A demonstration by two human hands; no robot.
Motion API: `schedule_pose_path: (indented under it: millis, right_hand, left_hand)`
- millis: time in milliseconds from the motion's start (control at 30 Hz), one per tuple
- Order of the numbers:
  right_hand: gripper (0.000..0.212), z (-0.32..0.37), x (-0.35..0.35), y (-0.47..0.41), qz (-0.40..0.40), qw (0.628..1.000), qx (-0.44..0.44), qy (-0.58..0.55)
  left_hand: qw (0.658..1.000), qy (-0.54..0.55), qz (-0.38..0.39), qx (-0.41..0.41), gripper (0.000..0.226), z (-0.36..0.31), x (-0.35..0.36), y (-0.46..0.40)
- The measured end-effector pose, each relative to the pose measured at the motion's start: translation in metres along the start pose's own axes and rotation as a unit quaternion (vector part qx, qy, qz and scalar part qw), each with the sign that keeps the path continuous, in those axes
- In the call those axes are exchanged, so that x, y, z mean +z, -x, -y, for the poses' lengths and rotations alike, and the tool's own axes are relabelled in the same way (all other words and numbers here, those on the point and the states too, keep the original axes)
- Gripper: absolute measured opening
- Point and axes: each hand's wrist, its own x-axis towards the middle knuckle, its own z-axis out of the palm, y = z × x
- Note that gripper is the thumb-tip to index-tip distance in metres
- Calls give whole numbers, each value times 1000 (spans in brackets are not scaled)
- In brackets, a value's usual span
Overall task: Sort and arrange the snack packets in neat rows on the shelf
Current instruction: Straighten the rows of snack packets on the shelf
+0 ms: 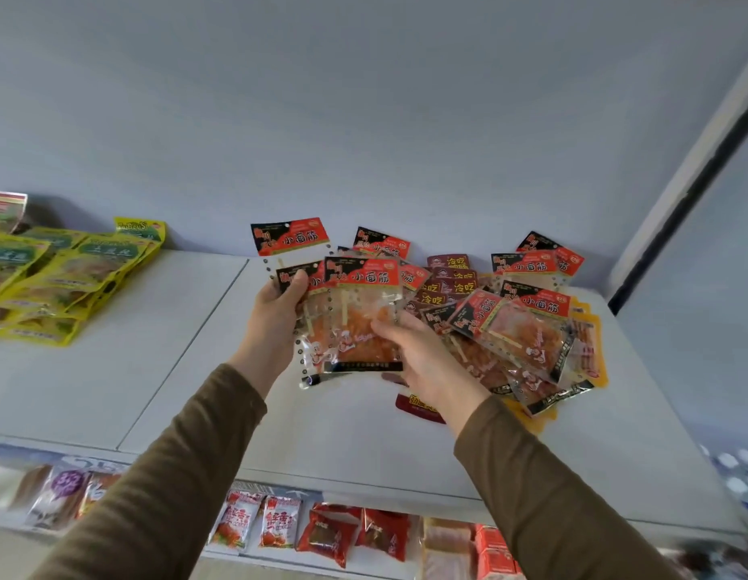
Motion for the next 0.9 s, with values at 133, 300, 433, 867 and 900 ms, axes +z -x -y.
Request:
schedule_pose_path:
  millis: [133, 300, 433, 867, 900]
  right_hand:
    - [28, 0, 8, 2, -6, 1000, -20, 21]
    - [38, 9, 10, -1, -113, 990, -75, -26]
    - [25, 9, 22, -1, -153, 978, -141, 19]
    - [41, 37, 28, -17, -125, 978, -137, 94]
    - [47, 45, 20, -23, -156, 978, -118, 66]
  left_hand:
    - [999, -31, 14, 8, 29, -3, 6, 4]
    - [993, -77, 88, 5, 46, 5, 4, 15]
    - [990, -102, 99, -9, 52, 13, 5, 22]
    - [999, -39, 19, -4, 44, 20, -46, -5]
    - [999, -29, 14, -14, 42, 20, -48, -8]
